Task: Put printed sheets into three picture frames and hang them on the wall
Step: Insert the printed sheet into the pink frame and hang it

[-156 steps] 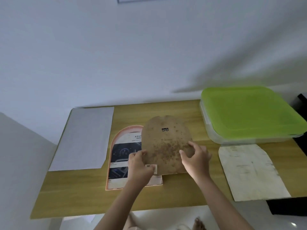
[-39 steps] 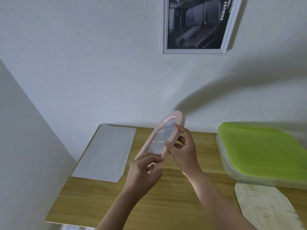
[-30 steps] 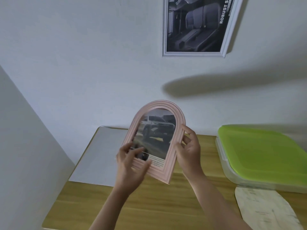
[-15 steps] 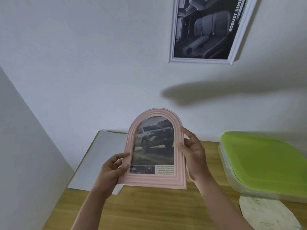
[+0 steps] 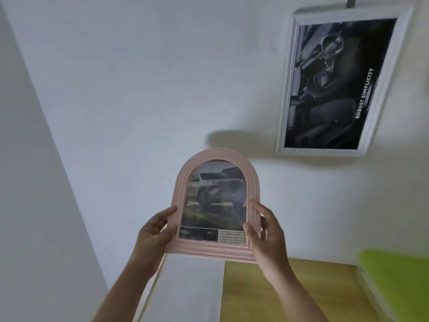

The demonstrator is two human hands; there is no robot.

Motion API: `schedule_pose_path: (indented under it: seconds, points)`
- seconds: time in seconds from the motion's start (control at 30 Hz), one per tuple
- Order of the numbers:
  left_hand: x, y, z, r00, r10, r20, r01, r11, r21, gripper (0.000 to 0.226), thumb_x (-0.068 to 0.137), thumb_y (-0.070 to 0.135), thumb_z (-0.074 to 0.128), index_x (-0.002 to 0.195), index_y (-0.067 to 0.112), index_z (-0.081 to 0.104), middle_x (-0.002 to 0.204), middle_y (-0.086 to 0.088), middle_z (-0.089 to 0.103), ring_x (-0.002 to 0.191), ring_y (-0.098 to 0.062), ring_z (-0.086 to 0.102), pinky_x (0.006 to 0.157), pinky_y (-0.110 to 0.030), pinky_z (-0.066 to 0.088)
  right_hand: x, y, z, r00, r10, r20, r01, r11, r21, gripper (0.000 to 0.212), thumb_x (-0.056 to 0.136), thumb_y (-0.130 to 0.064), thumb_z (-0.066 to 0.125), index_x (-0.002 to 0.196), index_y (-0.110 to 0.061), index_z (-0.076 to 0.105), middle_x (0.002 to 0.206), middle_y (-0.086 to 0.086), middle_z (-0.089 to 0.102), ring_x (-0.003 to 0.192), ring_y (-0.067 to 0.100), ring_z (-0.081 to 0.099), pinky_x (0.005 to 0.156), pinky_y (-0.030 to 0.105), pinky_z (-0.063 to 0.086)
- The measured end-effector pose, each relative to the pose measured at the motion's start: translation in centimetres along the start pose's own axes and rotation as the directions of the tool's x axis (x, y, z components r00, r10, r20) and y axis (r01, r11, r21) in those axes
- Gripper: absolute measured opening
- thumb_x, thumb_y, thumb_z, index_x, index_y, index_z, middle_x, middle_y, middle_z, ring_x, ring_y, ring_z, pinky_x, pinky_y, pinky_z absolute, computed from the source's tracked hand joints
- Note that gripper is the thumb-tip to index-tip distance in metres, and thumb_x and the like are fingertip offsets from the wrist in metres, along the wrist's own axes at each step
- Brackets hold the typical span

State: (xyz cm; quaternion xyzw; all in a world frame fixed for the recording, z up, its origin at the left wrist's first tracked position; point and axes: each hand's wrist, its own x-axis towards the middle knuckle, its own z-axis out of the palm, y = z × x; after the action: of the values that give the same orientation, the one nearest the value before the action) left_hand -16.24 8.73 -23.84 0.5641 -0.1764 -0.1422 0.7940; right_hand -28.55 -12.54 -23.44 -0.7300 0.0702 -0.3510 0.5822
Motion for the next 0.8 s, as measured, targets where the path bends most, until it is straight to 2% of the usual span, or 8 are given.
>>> schedule_pose_path:
  seconds: [0.07,0.13,0.23,0.33,0.4,0.53,0.67,0.8]
  points:
    - [2.6,3.8,0.0,0.992,0.107,0.074,-0.112,0.991,0.074,0.06,0.066,0.032,0.082,0.12,0.016,0.061,0.121,-0.014,0.06,0.105,-0.035,0.061,0.077,-0.035,0.059,3.7,-2.2,1.2,0.994,-0.095,-0.045,0.094,0.995,-0.017,0.044,0.088,-0.013,0.062,0.117,-0.043,0.049,0.122,-0.013,0.057,0.11,0.005,0.057,0.093,0.027,0.052]
    - [5.3,7.8,0.5,0.967,0.205,0.149,-0.226,0.965,0.137,0.062,0.064,0.033,0.076,0.123,0.02,0.058,0.121,-0.007,0.063,0.101,-0.028,0.064,0.079,-0.033,0.057,7.6,-4.4,1.9,0.978,-0.195,-0.08,0.195,0.981,-0.01,0.042,0.087,-0.013,0.062,0.117,-0.039,0.049,0.123,-0.014,0.056,0.109,-0.001,0.055,0.092,0.016,0.049]
    - [9.0,13.6,2.2,0.91,0.354,0.216,-0.399,0.887,0.231,0.052,0.073,0.025,0.07,0.123,0.032,0.058,0.117,0.002,0.063,0.086,-0.02,0.065,0.066,-0.028,0.055,13.2,-8.5,2.4,0.922,-0.361,-0.137,0.366,0.93,0.013,0.038,0.087,-0.017,0.063,0.121,-0.03,0.051,0.124,-0.003,0.059,0.108,0.006,0.058,0.084,0.009,0.046]
    - [12.4,18.5,3.9,0.841,0.481,0.246,-0.538,0.786,0.303,0.05,0.077,0.02,0.066,0.119,0.046,0.056,0.112,0.002,0.061,0.074,-0.015,0.059,0.056,-0.023,0.049,18.0,-12.6,2.4,0.847,-0.505,-0.167,0.512,0.859,-0.007,0.036,0.089,-0.02,0.059,0.124,-0.024,0.051,0.126,-0.008,0.058,0.111,0.006,0.057,0.086,0.01,0.046]
    - [14.4,21.3,4.9,0.793,0.549,0.263,-0.608,0.726,0.321,0.051,0.084,0.013,0.066,0.121,0.047,0.053,0.112,0.001,0.06,0.071,-0.015,0.058,0.054,-0.021,0.048,21.0,-15.3,2.5,0.805,-0.564,-0.183,0.57,0.821,-0.024,0.035,0.09,-0.014,0.056,0.124,-0.024,0.052,0.122,-0.01,0.059,0.101,0.003,0.059,0.081,0.012,0.048]
    - [18.0,25.8,6.4,0.706,0.655,0.268,-0.706,0.627,0.33,0.053,0.087,0.009,0.061,0.123,0.045,0.05,0.11,0.001,0.058,0.07,-0.014,0.057,0.051,-0.017,0.046,26.0,-19.3,2.9,0.719,-0.666,-0.2,0.67,0.74,-0.057,0.041,0.089,0.001,0.054,0.121,-0.026,0.051,0.111,-0.013,0.059,0.081,-0.002,0.06,0.067,0.007,0.046]
    - [20.7,27.5,6.8,0.675,0.692,0.258,-0.734,0.592,0.332,0.055,0.087,0.007,0.06,0.127,0.043,0.049,0.114,-0.002,0.057,0.076,-0.017,0.057,0.052,-0.015,0.046,29.2,-20.4,3.4,0.693,-0.695,-0.191,0.694,0.715,-0.083,0.043,0.09,0.001,0.053,0.125,-0.022,0.05,0.115,0.0,0.061,0.073,0.003,0.057,0.062,0.009,0.045]
    - [22.6,27.3,6.6,0.687,0.677,0.265,-0.719,0.58,0.384,0.056,0.089,0.005,0.057,0.126,0.046,0.047,0.112,0.0,0.055,0.079,-0.018,0.058,0.054,-0.016,0.049,30.7,-19.0,4.2,0.688,-0.69,-0.226,0.687,0.719,-0.103,0.043,0.089,-0.002,0.056,0.124,-0.026,0.05,0.123,-0.004,0.059,0.1,0.019,0.061,0.085,0.027,0.051]
